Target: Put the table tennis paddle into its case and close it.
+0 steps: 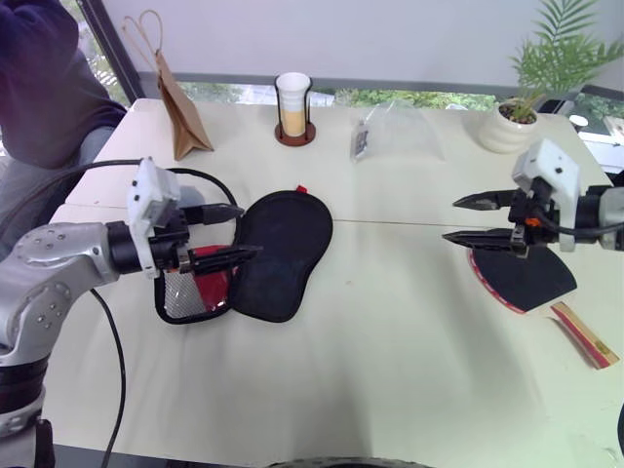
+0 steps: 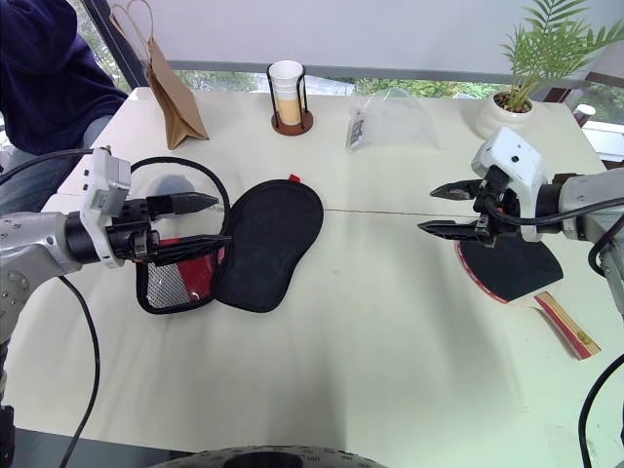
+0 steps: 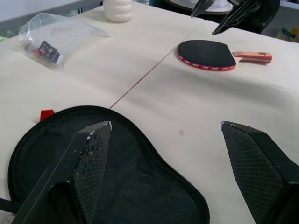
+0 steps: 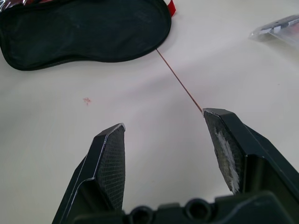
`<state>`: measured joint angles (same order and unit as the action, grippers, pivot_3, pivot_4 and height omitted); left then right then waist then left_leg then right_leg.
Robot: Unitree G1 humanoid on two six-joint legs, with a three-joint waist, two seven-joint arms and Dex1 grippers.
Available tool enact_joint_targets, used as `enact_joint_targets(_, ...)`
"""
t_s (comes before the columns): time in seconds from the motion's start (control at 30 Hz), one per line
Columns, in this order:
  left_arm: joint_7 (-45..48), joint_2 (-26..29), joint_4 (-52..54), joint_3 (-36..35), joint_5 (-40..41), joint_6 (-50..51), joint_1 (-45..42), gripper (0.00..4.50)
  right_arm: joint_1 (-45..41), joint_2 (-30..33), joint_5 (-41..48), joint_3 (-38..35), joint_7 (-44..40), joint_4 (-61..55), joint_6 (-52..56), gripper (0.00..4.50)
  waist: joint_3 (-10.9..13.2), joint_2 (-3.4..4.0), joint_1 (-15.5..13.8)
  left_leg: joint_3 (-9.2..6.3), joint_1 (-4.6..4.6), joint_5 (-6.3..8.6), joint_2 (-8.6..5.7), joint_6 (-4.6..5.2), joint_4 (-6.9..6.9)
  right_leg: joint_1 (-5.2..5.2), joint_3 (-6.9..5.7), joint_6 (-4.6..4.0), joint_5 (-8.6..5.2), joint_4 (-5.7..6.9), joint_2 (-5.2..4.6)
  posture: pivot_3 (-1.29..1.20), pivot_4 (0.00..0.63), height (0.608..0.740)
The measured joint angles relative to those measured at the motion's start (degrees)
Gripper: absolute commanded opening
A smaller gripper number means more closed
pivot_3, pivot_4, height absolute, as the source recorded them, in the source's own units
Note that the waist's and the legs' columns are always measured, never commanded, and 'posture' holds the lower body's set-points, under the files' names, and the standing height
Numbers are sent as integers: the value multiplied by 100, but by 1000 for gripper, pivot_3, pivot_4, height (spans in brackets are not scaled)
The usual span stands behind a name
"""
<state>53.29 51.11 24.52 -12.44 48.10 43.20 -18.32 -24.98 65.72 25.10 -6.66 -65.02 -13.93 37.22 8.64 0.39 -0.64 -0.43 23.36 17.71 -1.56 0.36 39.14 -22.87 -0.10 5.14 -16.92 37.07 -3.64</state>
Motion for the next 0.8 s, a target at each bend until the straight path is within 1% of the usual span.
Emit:
enact_joint_targets(0.2,17,-25,-37,2,-5,-2,-54,3920,-9,-116,-2,148,17,-2,17,2901,0,0,0,0,0,-1,0,-1,0,0,0,0,0,0,0,0,150,740)
enact_joint_targets(0.33,44,-61,-129,28,-48,-21,-57,3920,-170,-320,60,235,156,-43,282,2901,0,0,5,0,0,-4,0,-7,0,-1,0,0,0,1,0,0,150,740)
enact_joint_targets(0.5,169,-54,-311,51,-216,-152,-91,3920,-528,-1239,434,773,735,-455,1342,2901,0,-1,26,0,3,-5,0,-8,-1,-7,0,0,0,5,1,0,150,740)
enact_joint_targets(0.67,302,-14,-536,78,-377,-205,-254,3920,-682,-2188,374,1828,1501,-654,2289,2901,-1,-1,4,0,4,-5,-2,-8,3,-9,0,0,0,8,0,0,150,740)
enact_joint_targets(0.8,360,0,-594,99,-404,-209,-288,3920,-834,-2794,320,2214,1935,-532,2734,2901,-1,-2,20,0,7,-8,-3,-13,3,-15,0,0,0,14,1,0,150,740)
